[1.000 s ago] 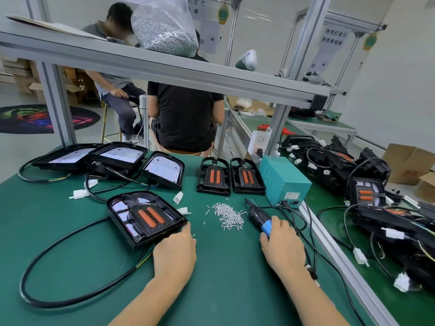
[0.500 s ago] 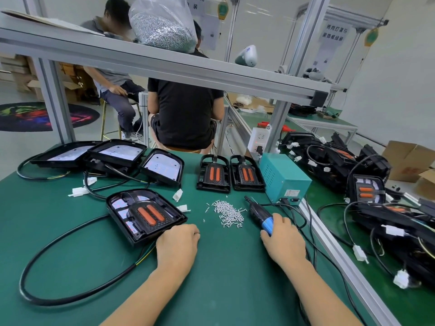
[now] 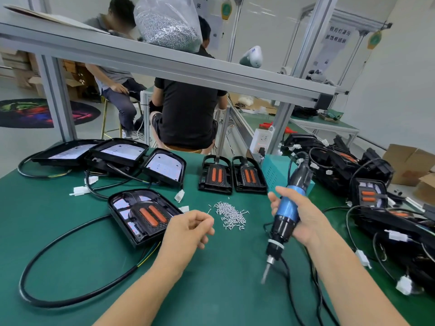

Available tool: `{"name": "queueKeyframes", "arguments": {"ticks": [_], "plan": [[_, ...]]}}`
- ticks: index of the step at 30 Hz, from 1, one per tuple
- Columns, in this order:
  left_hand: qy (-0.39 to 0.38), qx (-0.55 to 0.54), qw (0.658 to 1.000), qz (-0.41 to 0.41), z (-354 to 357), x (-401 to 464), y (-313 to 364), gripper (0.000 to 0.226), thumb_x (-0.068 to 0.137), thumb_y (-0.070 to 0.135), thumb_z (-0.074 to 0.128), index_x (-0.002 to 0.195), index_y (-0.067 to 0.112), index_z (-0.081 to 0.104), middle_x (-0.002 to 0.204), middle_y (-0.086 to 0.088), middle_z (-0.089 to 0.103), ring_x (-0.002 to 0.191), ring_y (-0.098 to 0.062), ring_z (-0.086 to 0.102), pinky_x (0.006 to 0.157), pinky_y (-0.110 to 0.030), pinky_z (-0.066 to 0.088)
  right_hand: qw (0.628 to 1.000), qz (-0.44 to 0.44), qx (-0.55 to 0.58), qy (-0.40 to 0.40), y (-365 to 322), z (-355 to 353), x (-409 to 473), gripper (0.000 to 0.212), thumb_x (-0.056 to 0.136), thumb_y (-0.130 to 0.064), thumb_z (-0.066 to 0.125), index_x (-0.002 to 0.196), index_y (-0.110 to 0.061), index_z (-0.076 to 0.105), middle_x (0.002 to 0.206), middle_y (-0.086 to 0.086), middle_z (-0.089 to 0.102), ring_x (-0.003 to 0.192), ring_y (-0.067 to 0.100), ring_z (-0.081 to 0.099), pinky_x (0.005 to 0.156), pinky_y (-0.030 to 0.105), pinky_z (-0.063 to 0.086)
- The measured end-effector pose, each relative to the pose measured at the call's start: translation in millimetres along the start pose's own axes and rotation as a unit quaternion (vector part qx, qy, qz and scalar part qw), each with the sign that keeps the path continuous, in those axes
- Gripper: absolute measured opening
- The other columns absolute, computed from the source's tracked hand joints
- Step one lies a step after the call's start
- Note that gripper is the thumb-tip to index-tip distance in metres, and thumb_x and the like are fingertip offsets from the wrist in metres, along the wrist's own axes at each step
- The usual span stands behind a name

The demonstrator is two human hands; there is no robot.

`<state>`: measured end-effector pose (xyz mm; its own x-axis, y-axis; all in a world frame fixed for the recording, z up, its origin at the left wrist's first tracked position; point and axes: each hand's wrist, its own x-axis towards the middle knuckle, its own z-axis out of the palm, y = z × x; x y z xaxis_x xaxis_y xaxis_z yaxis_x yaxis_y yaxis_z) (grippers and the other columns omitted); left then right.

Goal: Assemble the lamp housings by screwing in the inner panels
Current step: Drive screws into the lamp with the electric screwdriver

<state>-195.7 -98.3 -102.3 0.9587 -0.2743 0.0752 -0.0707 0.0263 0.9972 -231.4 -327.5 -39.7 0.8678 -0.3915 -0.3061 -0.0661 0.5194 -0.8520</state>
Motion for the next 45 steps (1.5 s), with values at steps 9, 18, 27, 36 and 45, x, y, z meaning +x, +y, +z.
{"name": "queueKeyframes", "arguments": {"ticks": [9,18,27,36,45], "plan": [[-0.024,-0.256,0.963,-0.076,-16,-11,16,0.028,0.067,0.004,0.069,0.094,0.0,0.07,0.081,-0.017,0.073,0.058,-0.014,0.063,0.056,-0.02,0.053,0.963,-0.154,0.189,-0.112,-7,59,-51,0.021,0.077,-0.019,0.063,0.097,-0.014,0.061,0.063,-0.005,0.055,0.047,0.005,0.05,0.05,0.019,0.049],[-0.044,-0.303,0.951,-0.046,-25,-24,23,0.015,0.066,0.009,0.068,0.076,0.009,0.078,0.073,-0.009,0.07,0.058,-0.011,0.06,0.055,-0.02,0.051,0.917,-0.303,0.232,-0.117,-4,88,-68,0.006,0.089,-0.015,0.049,0.086,-0.014,0.054,0.061,-0.006,0.054,0.049,0.004,0.049,0.053,0.018,0.046],[-0.039,-0.345,0.936,-0.059,-26,-29,27,0.015,0.066,0.008,0.066,0.076,0.006,0.077,0.071,-0.009,0.068,0.056,-0.011,0.057,0.052,-0.019,0.05,0.909,-0.322,0.236,-0.116,-3,97,-74,0.008,0.076,-0.02,0.055,0.083,-0.016,0.052,0.06,-0.007,0.053,0.049,0.005,0.048,0.053,0.019,0.045],[-0.026,-0.343,0.938,-0.047,-26,-31,29,0.015,0.066,0.007,0.066,0.075,0.006,0.077,0.069,-0.01,0.067,0.056,-0.011,0.058,0.054,-0.019,0.051,0.909,-0.331,0.225,-0.113,2,101,-74,0.008,0.076,-0.019,0.055,0.084,-0.016,0.052,0.06,-0.007,0.053,0.049,0.005,0.048,0.054,0.019,0.045],[0.033,-0.246,0.969,0.021,-27,-25,28,0.011,0.069,0.001,0.067,0.074,0.007,0.075,0.066,-0.01,0.07,0.054,-0.01,0.058,0.056,-0.018,0.051,0.899,-0.364,0.216,-0.113,11,104,-73,0.013,0.075,-0.016,0.051,0.088,-0.016,0.053,0.059,-0.006,0.05,0.049,0.006,0.046,0.054,0.018,0.043]]}}
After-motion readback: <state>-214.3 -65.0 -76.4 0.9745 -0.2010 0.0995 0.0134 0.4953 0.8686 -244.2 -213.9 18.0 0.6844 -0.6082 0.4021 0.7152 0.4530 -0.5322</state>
